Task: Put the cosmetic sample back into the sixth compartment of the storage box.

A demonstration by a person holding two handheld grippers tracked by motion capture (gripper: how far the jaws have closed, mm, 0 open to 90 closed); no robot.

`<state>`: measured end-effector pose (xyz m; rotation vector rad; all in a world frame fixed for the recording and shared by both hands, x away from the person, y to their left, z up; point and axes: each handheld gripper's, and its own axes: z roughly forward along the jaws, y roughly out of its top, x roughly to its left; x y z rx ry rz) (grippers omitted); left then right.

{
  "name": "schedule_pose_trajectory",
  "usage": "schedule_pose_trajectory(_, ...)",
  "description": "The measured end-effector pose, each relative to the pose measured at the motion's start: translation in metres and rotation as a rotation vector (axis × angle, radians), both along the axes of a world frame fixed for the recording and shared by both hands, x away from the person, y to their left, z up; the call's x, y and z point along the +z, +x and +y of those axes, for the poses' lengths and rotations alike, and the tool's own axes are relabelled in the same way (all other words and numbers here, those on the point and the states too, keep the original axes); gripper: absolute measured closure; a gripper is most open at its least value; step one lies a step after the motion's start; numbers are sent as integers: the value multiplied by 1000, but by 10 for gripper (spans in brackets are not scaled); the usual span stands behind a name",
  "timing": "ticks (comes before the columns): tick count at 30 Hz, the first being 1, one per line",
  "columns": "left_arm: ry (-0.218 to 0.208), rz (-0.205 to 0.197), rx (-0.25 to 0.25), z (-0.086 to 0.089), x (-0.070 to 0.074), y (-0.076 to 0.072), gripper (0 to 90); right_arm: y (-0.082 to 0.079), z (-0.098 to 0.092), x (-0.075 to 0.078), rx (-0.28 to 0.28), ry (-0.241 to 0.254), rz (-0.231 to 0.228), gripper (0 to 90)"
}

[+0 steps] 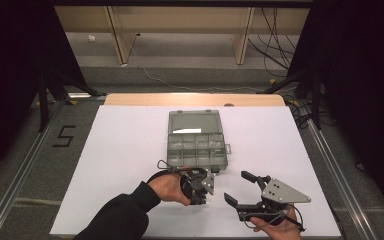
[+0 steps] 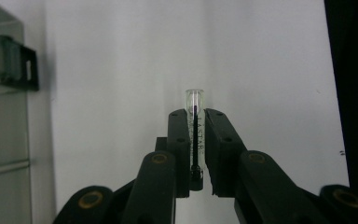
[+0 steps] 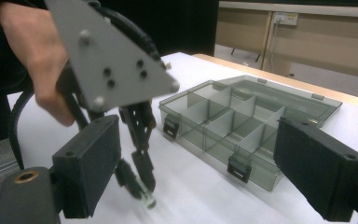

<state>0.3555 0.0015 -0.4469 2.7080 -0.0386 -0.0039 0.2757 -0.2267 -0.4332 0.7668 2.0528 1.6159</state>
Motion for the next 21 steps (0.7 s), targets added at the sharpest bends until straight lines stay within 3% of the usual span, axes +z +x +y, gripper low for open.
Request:
schedule_pose_trajectory(5, -7, 6, 84, 8, 6, 6, 804, 0, 0, 0, 0, 1, 0, 160)
schedule_pose_trajectory(7, 14, -6, 97, 10, 8, 8, 804, -1, 0, 0, -4, -7, 19, 160)
schedule_pose_trajectory(11, 10, 1, 157, 16, 11, 11, 804, -1, 2, -1, 5, 20, 33, 160)
schedule_pose_trajectory(18, 13, -2, 207, 24, 20, 20, 804, -2, 1, -1, 6, 18, 39, 160)
schedule_pose_trajectory(19, 18, -5, 218, 25, 21, 21, 804, 0, 1, -1, 2, 10, 8, 160)
schedule_pose_trajectory(21, 15, -6, 238, 26, 24, 23, 804, -1, 1, -1, 4, 16, 35, 160)
